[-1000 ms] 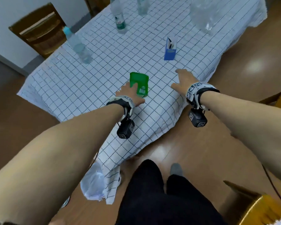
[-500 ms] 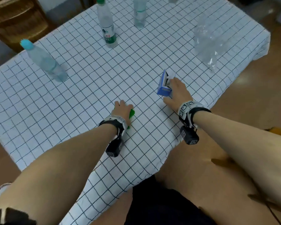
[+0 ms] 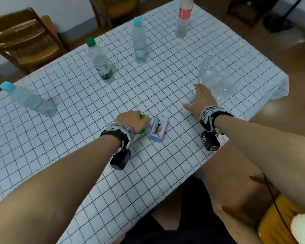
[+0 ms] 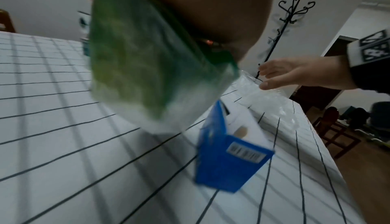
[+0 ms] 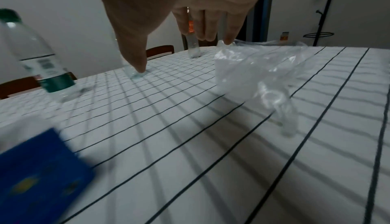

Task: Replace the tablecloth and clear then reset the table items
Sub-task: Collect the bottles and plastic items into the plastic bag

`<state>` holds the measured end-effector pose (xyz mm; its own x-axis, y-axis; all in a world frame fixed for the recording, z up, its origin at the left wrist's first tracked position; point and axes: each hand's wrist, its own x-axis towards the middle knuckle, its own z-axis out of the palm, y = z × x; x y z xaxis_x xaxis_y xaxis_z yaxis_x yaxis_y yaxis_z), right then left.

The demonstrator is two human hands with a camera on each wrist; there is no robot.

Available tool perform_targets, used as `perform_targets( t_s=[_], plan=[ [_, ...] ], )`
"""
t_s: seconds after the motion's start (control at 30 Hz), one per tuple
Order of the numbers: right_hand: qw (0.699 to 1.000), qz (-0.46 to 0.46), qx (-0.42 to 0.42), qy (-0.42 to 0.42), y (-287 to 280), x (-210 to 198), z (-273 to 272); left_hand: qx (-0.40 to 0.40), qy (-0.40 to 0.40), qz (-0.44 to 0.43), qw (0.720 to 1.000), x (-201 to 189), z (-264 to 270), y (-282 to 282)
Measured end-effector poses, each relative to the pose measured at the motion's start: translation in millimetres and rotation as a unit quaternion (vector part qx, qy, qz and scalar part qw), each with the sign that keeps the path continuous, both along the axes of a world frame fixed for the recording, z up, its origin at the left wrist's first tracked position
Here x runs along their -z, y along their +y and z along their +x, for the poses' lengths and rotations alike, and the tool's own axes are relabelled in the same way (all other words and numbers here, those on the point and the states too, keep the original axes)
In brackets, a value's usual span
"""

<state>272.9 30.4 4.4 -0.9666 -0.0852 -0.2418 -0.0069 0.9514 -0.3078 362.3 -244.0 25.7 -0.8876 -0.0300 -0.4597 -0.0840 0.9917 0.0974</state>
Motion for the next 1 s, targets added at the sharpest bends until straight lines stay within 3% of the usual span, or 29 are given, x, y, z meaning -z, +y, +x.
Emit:
perform_targets(
  t_s=[0.17, 0.23, 0.37, 0.53, 0.63, 0.83, 0.9, 1.0],
  plan=[
    [0.996, 0.085, -0.037, 0.004, 71.5, 16.8, -81.1, -0.041, -0.081, -0.055, 0.994, 16.0, -28.5, 81.5],
    [0.991, 0.119, -0.049, -0.041, 92.9, 24.9, -97.7, -0.052, -0.118, -0.076, 0.989, 25.1, -25.5, 97.4],
    [0.983, 0.094, -0.080, -0.139, 117.3, 44.2, -117.6, -0.106, -0.095, -0.113, 0.983, 34.7, -25.5, 109.8],
    [0.971, 0.084, -0.133, -0.182, 117.4, 59.6, -130.0, -0.127, -0.108, -0.123, 0.978, 22.6, -48.4, 121.5],
    [0.967, 0.111, -0.158, -0.164, 107.2, 48.7, -145.9, -0.123, -0.081, -0.119, 0.982, 11.1, -73.8, 126.3],
    [0.972, 0.034, -0.150, -0.175, 103.4, 19.9, -179.5, -0.112, -0.034, -0.086, 0.989, -4.7, -126.6, 129.6],
    [0.977, 0.010, -0.128, -0.171, 100.1, 0.3, -191.3, -0.104, -0.024, -0.079, 0.991, -12.5, -141.7, 132.5],
    [0.984, 0.054, -0.122, -0.116, 101.3, -40.8, -214.7, -0.093, -0.002, -0.073, 0.993, -26.6, -166.6, 136.8]
  ],
)
